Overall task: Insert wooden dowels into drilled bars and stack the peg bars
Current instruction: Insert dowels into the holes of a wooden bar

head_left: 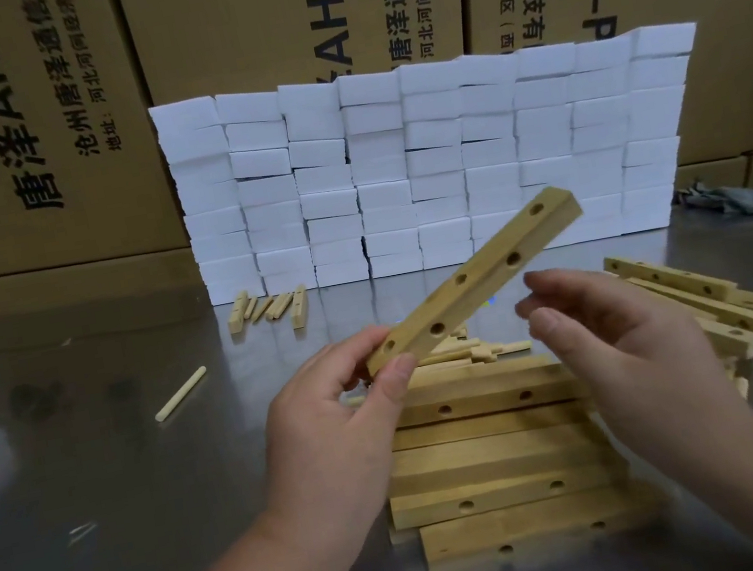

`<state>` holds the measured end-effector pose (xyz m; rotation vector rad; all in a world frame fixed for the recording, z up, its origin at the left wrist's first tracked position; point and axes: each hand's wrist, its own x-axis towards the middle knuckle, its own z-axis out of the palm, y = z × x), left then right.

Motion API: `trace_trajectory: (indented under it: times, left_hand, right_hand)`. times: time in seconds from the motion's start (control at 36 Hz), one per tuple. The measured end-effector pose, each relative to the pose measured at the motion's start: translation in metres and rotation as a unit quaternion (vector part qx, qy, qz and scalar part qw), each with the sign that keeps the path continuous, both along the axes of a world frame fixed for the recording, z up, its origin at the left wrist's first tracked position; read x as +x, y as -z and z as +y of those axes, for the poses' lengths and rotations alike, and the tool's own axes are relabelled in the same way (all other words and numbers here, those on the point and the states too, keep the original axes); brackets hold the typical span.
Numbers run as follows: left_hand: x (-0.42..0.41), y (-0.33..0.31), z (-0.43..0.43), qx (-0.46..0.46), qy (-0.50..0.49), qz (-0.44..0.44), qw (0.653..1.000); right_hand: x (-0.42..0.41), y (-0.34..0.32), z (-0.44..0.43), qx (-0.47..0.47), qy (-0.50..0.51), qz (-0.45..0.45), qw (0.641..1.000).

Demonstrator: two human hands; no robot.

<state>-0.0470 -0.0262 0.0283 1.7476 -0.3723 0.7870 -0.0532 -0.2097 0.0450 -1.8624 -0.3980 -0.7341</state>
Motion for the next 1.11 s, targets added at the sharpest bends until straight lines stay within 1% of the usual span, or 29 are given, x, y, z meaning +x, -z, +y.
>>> trace_trajectory:
  times: [0.08, 0.14, 0.25, 0.39, 0.5, 0.58, 0.69, 0.81, 0.94, 1.03, 1.11]
  left_hand:
    - [-0.004, 0.000, -0.005, 0.031, 0.019, -0.014, 0.999]
    - [-0.005, 0.001, -0.006, 0.051, 0.020, -0.024, 0.998]
    - [-0.003, 0.005, -0.003, 0.074, 0.038, -0.032, 0.996]
    - [0.000, 0.011, 0.000, 0.076, 0.049, -0.053, 0.995]
    - [0.001, 0.012, 0.000, 0.054, 0.045, -0.033, 0.997]
    - [0.001, 0.012, 0.001, 0.048, 0.037, -0.032, 0.998]
    - [0.000, 0.009, 0.001, 0.092, 0.010, -0.028, 0.995]
    - [-0.004, 0.005, -0.001, 0.098, -0.009, -0.005, 0.995]
    - [-0.005, 0.005, -0.005, 0.127, -0.025, -0.017, 0.991]
    - [-0.006, 0.003, -0.006, 0.141, -0.016, -0.011, 0.990]
    - [-0.004, -0.004, -0.005, 0.154, 0.020, -0.024, 0.988]
  right_hand:
    - [-0.001, 0.001, 0.004, -0.008, -0.016, -0.010, 1.000]
    - [-0.002, 0.000, 0.007, 0.030, -0.037, -0.012, 0.999]
    - [-0.003, -0.002, 0.008, 0.098, -0.096, 0.009, 0.990]
    - [0.000, -0.001, 0.006, 0.161, -0.153, 0.031, 0.975]
    - [0.001, 0.000, 0.006, 0.195, -0.175, 0.053, 0.964]
    - [0.002, 0.001, 0.006, 0.195, -0.179, 0.061, 0.962]
    - [0.001, 0.003, 0.008, 0.172, -0.192, 0.056, 0.965]
    - [0.004, 0.006, 0.006, 0.198, -0.197, 0.072, 0.958]
    - [0.006, 0.008, 0.008, 0.187, -0.204, 0.073, 0.958]
    - [0.009, 0.009, 0.009, 0.195, -0.195, 0.065, 0.959]
    - [0.011, 0.010, 0.005, 0.208, -0.160, 0.072, 0.962]
